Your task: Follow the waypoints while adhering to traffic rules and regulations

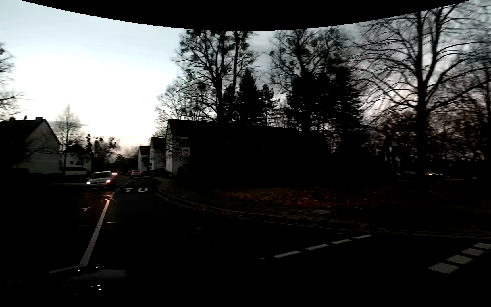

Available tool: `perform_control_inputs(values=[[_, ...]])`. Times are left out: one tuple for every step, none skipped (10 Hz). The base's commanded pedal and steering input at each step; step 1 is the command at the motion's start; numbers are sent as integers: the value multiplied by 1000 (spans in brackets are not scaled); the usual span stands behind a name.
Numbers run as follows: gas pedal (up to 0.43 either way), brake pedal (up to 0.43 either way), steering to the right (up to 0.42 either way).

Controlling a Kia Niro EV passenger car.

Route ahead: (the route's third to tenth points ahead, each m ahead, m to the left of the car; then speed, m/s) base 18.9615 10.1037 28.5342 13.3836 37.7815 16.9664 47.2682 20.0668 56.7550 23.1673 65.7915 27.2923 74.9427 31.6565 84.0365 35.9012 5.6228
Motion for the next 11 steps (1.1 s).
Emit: perform_control_inputs(values=[[59, 0, -392], [47, 0, -390], [39, 0, -381], [39, 0, -369], [39, 0, -341], [39, 0, -311], [39, 0, -283], [39, 0, -246], [47, 0, -214], [59, 0, -179], [87, 0, -153]])
